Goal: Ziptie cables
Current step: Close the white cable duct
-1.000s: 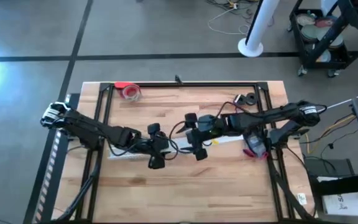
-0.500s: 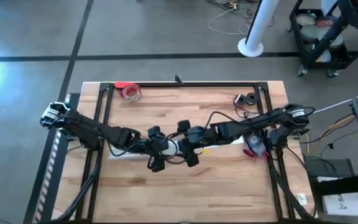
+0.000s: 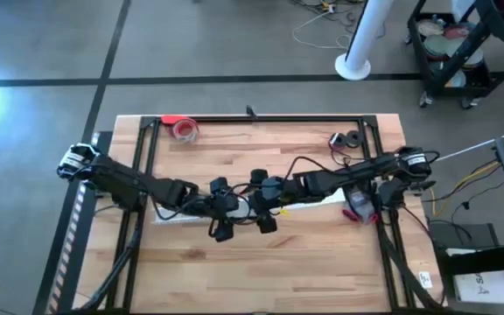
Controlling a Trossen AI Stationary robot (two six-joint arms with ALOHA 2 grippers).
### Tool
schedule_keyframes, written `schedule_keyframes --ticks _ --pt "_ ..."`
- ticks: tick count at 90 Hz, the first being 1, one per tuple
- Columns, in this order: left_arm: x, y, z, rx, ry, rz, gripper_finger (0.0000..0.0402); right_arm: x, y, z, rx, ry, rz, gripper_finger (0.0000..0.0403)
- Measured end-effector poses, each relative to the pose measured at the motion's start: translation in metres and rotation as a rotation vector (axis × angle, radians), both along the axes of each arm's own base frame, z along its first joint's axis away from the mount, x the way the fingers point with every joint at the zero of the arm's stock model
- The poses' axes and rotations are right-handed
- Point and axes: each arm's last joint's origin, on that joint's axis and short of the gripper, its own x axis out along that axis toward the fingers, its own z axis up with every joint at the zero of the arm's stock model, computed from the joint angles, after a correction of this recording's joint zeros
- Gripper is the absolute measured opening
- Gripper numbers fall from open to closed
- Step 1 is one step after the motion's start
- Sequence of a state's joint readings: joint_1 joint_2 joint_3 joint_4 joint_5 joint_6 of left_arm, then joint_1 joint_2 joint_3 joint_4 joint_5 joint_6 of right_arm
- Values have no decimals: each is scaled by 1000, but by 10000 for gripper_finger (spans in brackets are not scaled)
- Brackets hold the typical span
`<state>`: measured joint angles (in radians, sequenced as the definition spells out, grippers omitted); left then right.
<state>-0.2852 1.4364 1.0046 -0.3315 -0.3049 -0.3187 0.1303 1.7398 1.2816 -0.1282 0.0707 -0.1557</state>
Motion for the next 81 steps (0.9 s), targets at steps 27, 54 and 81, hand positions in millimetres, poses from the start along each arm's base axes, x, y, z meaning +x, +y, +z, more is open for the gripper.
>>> schedule_keyframes --ticks 27,54,81 --pt "1 1 -2 21 9 -16 208 2 1 -13 52 59 -13 268" --pt "1 1 -3 13 -11 -11 208 1 2 -6 66 51 5 227" --pt "2 1 -3 27 -10 -29 208 4 2 -5 71 22 11 298"
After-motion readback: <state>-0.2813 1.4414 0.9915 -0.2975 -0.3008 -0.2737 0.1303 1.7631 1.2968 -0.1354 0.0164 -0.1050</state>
